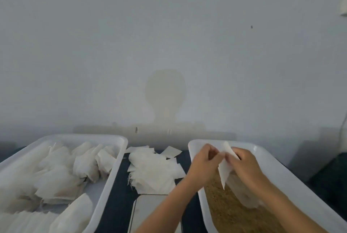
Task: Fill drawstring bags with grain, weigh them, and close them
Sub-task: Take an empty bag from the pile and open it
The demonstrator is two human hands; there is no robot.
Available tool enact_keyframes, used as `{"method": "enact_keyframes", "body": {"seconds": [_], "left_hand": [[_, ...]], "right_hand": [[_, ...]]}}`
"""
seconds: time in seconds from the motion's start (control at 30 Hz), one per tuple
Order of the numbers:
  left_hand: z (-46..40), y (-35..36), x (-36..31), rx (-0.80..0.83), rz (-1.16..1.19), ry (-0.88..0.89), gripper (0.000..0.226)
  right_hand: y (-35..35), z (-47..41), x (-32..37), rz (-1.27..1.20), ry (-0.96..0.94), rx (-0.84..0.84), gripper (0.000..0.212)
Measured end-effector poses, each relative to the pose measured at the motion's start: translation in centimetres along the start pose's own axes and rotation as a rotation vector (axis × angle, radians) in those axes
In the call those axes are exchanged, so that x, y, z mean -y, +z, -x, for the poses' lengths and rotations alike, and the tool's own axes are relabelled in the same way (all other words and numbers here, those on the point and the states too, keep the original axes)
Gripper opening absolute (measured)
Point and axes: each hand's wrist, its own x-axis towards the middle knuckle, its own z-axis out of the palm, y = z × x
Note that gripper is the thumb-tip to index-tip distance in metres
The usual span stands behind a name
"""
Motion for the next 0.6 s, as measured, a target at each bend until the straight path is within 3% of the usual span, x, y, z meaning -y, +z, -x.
{"method": "enact_keyframes", "body": {"seconds": [0.1,0.47,0.6], "left_hand": [[-0.3,3.7,1.1,0.083,0.115,-0.086,0.023],[-0.9,6.7,3.4,0.122,0.137,-0.252,0.030],[-0.4,6.1,3.3,0.141,0.225,-0.294,0.025]], "right_hand": [[-1.4,1.5,-2.7,0.065,0.035,0.026,0.036],[-2.3,3.3,-7.6,0.047,0.094,0.239,0.007],[-2.5,3.6,-7.3,-0.116,0.156,0.302,0.038]]}}
